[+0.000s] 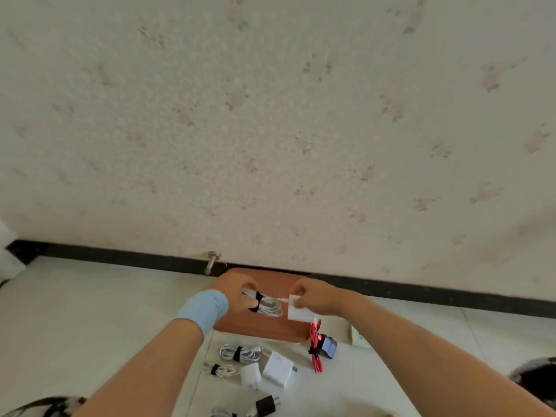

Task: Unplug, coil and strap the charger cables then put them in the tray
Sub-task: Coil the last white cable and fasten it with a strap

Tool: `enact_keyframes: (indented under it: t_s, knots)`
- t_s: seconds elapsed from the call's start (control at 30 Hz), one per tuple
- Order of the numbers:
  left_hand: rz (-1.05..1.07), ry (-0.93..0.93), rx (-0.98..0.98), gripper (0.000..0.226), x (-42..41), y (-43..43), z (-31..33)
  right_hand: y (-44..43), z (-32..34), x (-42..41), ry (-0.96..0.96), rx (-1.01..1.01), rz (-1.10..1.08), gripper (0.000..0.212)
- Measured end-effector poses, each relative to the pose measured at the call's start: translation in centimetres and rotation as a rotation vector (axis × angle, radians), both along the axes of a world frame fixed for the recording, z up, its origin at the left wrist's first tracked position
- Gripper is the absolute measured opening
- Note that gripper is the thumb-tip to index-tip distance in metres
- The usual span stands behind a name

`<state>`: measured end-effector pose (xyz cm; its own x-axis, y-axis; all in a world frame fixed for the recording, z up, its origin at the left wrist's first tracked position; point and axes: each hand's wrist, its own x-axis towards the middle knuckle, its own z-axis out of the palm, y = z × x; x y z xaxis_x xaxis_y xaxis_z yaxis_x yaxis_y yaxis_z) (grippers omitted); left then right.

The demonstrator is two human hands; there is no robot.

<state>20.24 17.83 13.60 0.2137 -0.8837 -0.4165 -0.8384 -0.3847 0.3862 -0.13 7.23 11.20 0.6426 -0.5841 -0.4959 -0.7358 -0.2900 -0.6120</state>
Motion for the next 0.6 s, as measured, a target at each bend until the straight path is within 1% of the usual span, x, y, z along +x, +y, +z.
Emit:
enact_keyframes:
  t_s: [0.1, 0.27, 0.37, 0.47, 0.6]
  knots:
    - [-0.018, 0.018, 0.087, 0.033, 0.2, 0.6, -4.1, 0.7, -4.2, -0.6, -0.003, 0.02, -0.021, 0.033]
    - [-0.08, -0.065, 0.263, 0.029, -0.3, 0.6, -10.0, 2.8, -10.4, -1.2, 0.034, 0.06, -0.052, 0.038]
    - [-0.084, -0.079, 0.353, 0.034, -0.2, 0.6, -13.2, 4.1, -13.4, -0.9, 0.085, 0.057, -0.094, 0.039]
    - [-0.094, -0.096, 0.387, 0.032, 0.0, 0.9, -15.2, 4.8, -15.9, -0.5, 0.115, 0.053, -0.11, 0.038]
    - [-0.158, -0.15, 0.418, 0.03, 0.3, 1.4, -16.7, 5.6, -17.9, -0.1, 0.108, 0.036, -0.083, 0.037]
